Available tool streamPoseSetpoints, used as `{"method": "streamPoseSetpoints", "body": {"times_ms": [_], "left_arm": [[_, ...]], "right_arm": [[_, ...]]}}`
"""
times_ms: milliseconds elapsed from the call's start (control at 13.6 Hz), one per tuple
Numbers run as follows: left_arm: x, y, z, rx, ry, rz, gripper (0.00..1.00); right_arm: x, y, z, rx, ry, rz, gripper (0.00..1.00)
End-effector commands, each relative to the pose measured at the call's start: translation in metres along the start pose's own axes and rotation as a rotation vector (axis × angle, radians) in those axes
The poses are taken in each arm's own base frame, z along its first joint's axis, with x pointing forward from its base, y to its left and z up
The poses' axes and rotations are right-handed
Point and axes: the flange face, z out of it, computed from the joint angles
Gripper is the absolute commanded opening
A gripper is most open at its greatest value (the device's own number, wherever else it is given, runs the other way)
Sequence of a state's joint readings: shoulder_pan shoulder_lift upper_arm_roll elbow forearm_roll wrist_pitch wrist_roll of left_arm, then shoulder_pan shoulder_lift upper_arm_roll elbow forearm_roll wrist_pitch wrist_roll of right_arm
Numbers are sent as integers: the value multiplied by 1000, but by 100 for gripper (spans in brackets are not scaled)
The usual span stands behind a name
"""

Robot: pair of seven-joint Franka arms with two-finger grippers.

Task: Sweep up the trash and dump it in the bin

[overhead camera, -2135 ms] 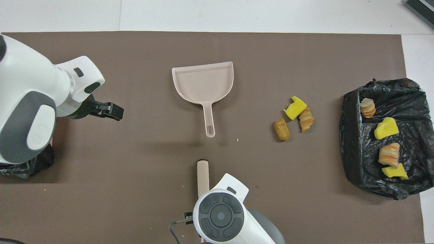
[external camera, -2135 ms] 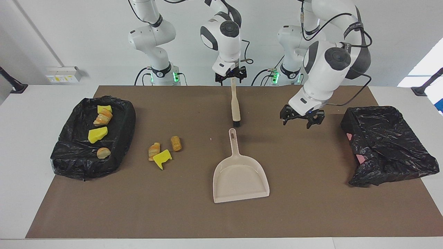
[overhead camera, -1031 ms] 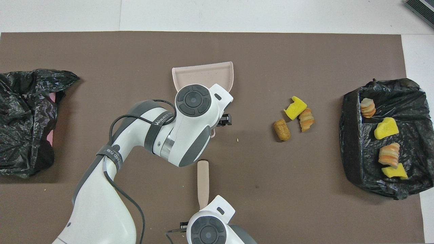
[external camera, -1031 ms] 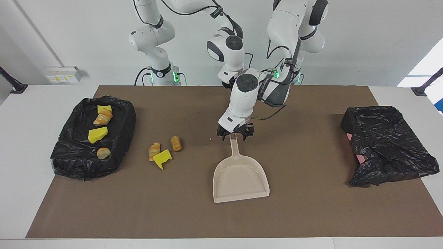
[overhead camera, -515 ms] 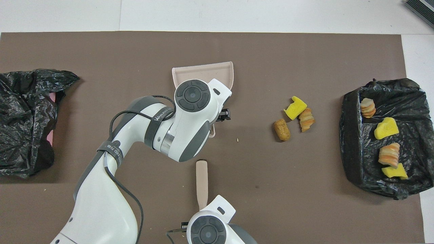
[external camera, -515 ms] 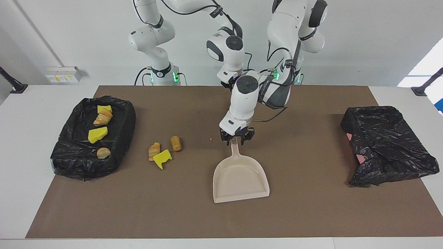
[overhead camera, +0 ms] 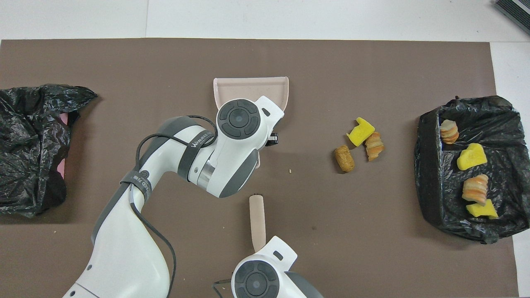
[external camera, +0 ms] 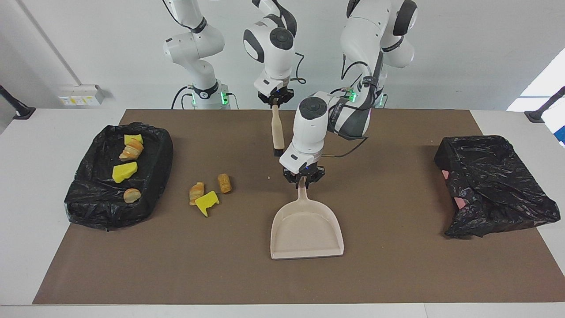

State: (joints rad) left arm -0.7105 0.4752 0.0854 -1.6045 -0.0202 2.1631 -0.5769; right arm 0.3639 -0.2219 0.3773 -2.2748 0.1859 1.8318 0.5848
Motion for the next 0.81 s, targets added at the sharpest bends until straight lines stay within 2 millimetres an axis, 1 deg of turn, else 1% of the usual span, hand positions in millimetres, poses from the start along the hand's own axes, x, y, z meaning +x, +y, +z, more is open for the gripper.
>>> {"method": "streamPoseSetpoints", "body": {"times_ms": [0, 74, 147, 221, 295, 368, 442, 515, 589, 663, 736], "left_arm": [[17, -21, -12, 5, 31, 100, 0], [22, -28, -23, 1, 44, 149, 0], [28, -41, -28, 2, 50, 183, 0], [33, -53, -35, 2, 56, 228, 0], [36, -63, -46, 2, 63, 302, 0], [37, -72, -51, 10, 47, 401, 0], [38, -82, -57, 16, 32, 501, 0], [40, -93, -63, 20, 20, 593, 0], [37, -99, -66, 22, -2, 683, 0], [34, -102, -73, 21, -8, 766, 0], [30, -108, -77, 20, -12, 834, 0]], "right_arm": [[8, 53, -23, -33, 14, 19, 0], [13, 77, -35, -36, 17, 21, 0], [23, 108, -48, -27, 17, 5, 0], [37, 144, -60, -7, 16, -13, 0], [52, 173, -67, 9, 18, -20, 0], [65, 194, -64, 4, 22, -25, 0], [79, 215, -62, -40, 42, -55, 0], [93, 237, -52, -97, 48, -95, 0], [111, 258, -40, -125, 73, -123, 0], [130, 272, -24, -144, 80, -135, 0], [147, 279, -4, -196, 76, -171, 0]]}}
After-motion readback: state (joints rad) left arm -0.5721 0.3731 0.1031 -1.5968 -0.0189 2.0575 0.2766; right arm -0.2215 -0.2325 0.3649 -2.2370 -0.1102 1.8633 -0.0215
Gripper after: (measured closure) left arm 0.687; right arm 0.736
